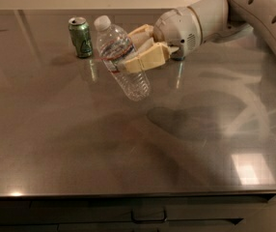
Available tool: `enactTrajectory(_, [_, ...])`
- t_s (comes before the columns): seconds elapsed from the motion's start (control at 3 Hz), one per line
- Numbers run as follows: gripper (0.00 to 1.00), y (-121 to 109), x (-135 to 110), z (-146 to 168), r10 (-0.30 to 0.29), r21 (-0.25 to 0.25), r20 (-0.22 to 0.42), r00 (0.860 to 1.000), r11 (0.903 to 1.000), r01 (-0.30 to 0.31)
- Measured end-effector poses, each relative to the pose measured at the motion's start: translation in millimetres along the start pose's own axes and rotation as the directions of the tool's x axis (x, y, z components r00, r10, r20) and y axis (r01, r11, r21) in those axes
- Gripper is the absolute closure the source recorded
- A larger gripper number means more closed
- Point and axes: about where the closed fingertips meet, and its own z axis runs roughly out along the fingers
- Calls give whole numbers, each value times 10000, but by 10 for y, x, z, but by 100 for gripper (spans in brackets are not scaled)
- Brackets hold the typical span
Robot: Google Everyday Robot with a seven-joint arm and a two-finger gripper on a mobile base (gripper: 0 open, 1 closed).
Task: Place water bottle upright
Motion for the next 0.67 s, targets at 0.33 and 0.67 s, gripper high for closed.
enactTrajectory(0.33, [100, -46, 76, -12, -7, -11, 648, 9979, 10000, 8])
enactTrajectory(0.67, [100, -101, 134, -51, -190, -45, 1204, 9925, 9998, 197])
